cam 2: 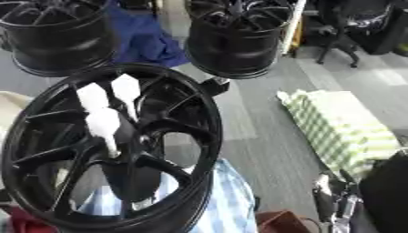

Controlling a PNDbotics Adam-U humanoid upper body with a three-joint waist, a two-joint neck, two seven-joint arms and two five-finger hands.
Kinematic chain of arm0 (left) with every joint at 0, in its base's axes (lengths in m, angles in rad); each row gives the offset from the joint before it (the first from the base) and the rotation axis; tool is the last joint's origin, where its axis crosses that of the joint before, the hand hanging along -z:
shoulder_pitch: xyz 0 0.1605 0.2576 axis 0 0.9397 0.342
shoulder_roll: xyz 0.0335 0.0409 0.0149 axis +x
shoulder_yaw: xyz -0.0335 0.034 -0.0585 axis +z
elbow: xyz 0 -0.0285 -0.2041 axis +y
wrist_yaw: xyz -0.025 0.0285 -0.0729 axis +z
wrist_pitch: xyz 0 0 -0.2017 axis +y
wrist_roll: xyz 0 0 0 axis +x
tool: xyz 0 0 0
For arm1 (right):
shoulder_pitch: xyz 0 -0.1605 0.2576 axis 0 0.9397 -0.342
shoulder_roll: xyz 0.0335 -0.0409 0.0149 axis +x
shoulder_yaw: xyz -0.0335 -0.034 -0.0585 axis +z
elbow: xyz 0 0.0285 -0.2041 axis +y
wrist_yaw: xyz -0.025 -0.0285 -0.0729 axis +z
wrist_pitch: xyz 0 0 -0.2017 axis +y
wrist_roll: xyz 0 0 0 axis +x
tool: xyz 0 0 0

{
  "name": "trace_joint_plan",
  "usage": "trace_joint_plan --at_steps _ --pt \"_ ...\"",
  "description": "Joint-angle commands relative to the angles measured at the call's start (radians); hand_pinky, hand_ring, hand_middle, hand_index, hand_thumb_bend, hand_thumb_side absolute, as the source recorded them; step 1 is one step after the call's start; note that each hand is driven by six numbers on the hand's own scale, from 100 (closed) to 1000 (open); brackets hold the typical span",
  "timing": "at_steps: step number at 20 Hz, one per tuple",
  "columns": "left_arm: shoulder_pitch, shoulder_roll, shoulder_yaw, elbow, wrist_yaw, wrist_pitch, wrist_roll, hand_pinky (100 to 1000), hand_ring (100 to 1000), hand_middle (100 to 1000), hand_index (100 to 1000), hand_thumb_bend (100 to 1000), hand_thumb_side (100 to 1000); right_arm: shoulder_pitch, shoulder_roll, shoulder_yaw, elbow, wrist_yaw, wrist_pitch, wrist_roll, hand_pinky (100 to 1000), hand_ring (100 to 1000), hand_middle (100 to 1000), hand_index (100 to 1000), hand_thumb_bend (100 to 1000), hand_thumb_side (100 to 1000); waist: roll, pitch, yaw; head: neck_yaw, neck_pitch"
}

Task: Pull the pin out of the wheel hub.

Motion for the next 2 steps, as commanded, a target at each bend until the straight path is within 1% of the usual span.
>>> trace_joint_plan --at_steps 1,2 --pt "-0.005 0.010 -0.007 -0.009 -0.004 -0.002 -0.005 714 616 674 908 100 770 -0.007 -0.005 0.007 0.003 -0.011 -0.008 -0.009 556 575 567 849 100 545 0.004 -0.002 -0.002 0.002 -0.007" --pt "-0.005 0.010 -0.007 -0.009 -0.005 -0.002 -0.005 713 616 674 907 100 769 -0.008 -0.004 0.008 0.006 -0.011 -0.010 -0.009 556 574 567 849 100 544 0.004 -0.001 -0.003 0.000 -0.009"
